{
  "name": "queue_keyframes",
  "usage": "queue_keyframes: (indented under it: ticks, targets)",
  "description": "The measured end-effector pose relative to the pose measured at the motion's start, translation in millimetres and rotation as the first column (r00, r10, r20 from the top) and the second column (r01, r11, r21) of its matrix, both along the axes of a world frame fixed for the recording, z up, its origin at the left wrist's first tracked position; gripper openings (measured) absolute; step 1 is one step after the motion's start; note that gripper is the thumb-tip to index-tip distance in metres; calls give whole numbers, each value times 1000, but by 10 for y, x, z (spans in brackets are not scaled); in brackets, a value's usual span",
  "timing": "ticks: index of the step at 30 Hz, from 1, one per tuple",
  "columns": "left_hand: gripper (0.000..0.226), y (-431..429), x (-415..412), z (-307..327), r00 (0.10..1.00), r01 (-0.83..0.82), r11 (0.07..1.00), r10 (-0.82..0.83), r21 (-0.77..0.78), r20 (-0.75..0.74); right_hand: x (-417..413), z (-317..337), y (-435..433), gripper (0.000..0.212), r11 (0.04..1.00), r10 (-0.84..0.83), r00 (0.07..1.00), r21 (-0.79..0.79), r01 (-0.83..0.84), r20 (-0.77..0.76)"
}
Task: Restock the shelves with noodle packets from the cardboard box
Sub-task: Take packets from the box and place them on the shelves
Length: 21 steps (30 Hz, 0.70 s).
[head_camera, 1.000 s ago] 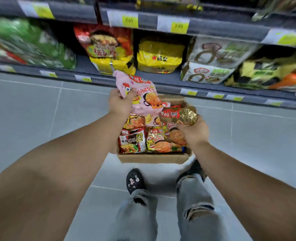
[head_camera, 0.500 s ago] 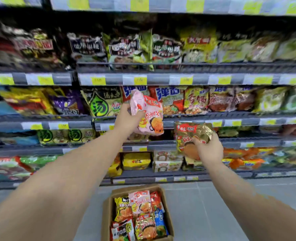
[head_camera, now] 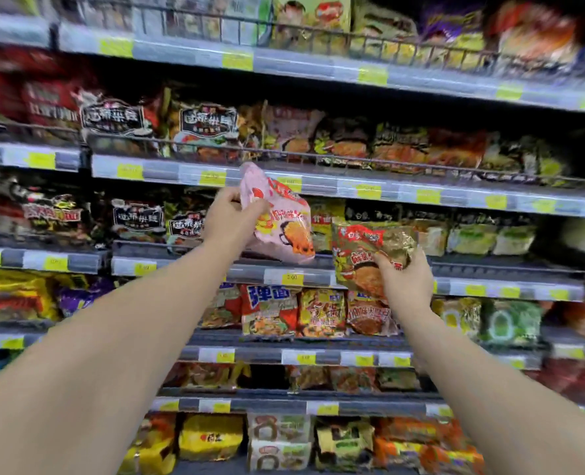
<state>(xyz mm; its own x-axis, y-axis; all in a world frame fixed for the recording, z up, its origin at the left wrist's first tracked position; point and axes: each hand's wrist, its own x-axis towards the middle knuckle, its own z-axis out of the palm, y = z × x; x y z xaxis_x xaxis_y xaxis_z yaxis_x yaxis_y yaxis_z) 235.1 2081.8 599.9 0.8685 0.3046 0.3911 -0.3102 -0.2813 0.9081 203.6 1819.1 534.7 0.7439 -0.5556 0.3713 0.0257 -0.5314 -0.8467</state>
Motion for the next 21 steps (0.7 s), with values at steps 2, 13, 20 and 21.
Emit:
queue_keyframes:
  ticks: [2,13,20,21]
  targets:
    - [46,-164,13,214,996,-13,1000,16,-28,91,68,266,-157,68,999,24,997,26,-26,77]
    - [44,-661,141,1101,898,-232,950,128,207,421,332,1440,-461,37,982,182,851,-53,-180,492]
    - [31,-569,625,1155,925,-220,928,99,301,368,624,1751,-496,19,975,210,751,-188,-115,626]
    - [29,-545,704,1140,928,-215,930,100,297,359,689,1746,-509,22,972,213,753,-213,-99,623]
